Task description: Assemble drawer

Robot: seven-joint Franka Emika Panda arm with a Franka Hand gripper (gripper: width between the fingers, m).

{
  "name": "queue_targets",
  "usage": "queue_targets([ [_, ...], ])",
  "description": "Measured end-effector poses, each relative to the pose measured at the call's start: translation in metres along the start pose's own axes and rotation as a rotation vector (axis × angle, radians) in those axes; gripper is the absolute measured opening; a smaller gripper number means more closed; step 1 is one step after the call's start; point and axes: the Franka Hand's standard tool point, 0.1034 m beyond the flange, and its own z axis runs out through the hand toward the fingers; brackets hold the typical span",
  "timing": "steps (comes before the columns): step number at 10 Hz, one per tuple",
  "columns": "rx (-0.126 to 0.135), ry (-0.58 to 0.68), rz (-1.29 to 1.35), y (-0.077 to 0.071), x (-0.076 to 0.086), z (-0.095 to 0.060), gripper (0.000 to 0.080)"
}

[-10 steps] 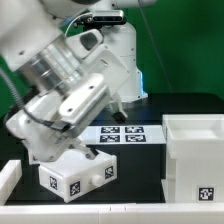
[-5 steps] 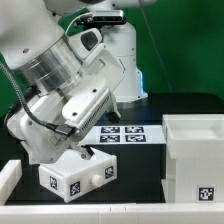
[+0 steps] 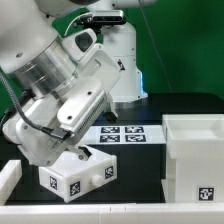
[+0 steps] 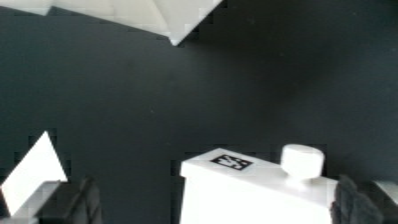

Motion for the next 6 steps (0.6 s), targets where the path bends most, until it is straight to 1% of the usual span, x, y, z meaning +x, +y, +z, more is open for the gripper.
queue_targets([
  [1,-0.035,0.000,0.008,0.003,0.003,0.006,0.0649],
  [2,-0.123,0.013,0.020,0.011,0.014,0.015,0.0649],
  [3,-0.248,0.024,0.028,0.014,0.024,0.020,0.0649],
  [4,-0.266,0.020,0.022,0.007,0.020,0.016,0.0649],
  [5,-0.254,0.022,0.015,0.008,0.017,0.016,0.0646],
  [6,-0.256,0.024,0.013,0.009,0.016,0.017,0.0646],
])
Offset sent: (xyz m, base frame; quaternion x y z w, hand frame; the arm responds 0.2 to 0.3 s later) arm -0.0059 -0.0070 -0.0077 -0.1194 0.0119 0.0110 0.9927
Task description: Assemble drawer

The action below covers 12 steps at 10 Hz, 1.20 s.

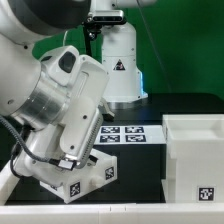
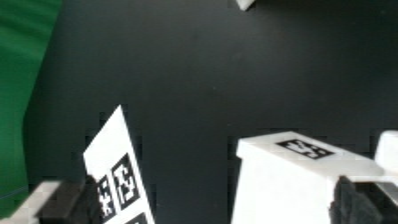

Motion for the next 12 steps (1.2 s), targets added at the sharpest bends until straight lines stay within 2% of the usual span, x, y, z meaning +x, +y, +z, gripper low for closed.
queue_targets([
  [1,0.020,-0.002,-0.002,-0.003,-0.002,-0.001,0.0646],
  [2,0.142,-0.006,-0.016,-0.011,-0.010,-0.008,0.0646],
  [3,0.220,-0.005,-0.020,-0.010,-0.014,-0.008,0.0646],
  [4,0.285,-0.004,-0.022,-0.010,-0.016,-0.007,0.0646],
  [5,0.390,-0.011,-0.022,-0.011,-0.024,-0.009,0.0646],
  [6,0.454,-0.008,-0.035,-0.008,-0.027,-0.007,0.0646],
  [7,0.510,-0.006,-0.040,-0.011,-0.029,-0.007,0.0646],
  [8,0.599,-0.006,-0.048,-0.014,-0.034,-0.009,0.0646],
  [9,0.644,-0.013,-0.049,-0.015,-0.035,-0.008,0.0646],
  [11,0.648,-0.076,0.033,-0.027,-0.019,-0.020,0.0646],
  [12,0.641,-0.088,0.066,-0.032,-0.012,-0.016,0.0646],
])
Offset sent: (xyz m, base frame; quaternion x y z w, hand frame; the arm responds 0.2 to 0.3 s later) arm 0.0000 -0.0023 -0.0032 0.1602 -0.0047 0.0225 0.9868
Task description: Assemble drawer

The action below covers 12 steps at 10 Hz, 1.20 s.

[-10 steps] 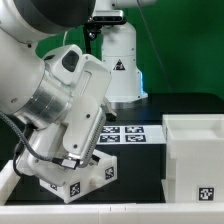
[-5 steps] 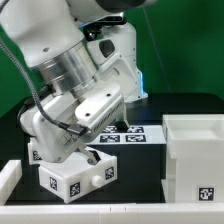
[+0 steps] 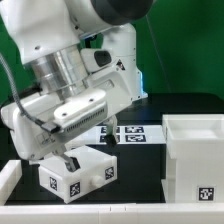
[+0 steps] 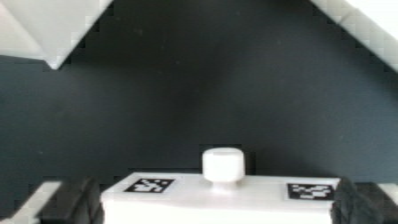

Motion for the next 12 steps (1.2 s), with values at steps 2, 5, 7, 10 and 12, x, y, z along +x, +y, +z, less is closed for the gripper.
queue_targets([
  [2,-0.008,0.010,0.006,0.000,0.004,0.009,0.0646],
  [5,-0.018,0.027,-0.008,0.001,0.000,0.026,0.0646],
  [7,-0.023,0.035,-0.017,0.000,-0.001,0.034,0.0646],
  [10,-0.031,0.047,-0.017,0.002,0.006,0.042,0.0646],
  [12,-0.042,0.056,-0.014,0.003,0.010,0.048,0.0646],
])
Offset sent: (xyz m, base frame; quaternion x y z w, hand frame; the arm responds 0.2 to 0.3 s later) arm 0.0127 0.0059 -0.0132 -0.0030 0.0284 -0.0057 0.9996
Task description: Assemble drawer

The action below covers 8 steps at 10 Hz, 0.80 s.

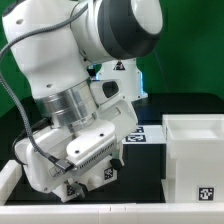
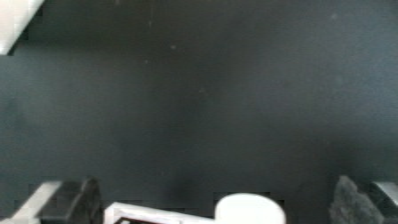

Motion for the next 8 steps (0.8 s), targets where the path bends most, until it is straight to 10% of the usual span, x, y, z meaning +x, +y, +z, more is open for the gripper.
queue_targets([
  [2,0.000,0.002,-0.002,-0.0003,-0.0001,0.0008,0.0646],
  [4,0.000,0.001,-0.001,-0.0003,-0.0001,0.0008,0.0523],
  [6,-0.001,0.001,-0.001,-0.0002,-0.0001,0.0010,0.0215],
  [8,-0.001,0.001,-0.001,-0.0002,-0.0002,0.0009,0.0164],
])
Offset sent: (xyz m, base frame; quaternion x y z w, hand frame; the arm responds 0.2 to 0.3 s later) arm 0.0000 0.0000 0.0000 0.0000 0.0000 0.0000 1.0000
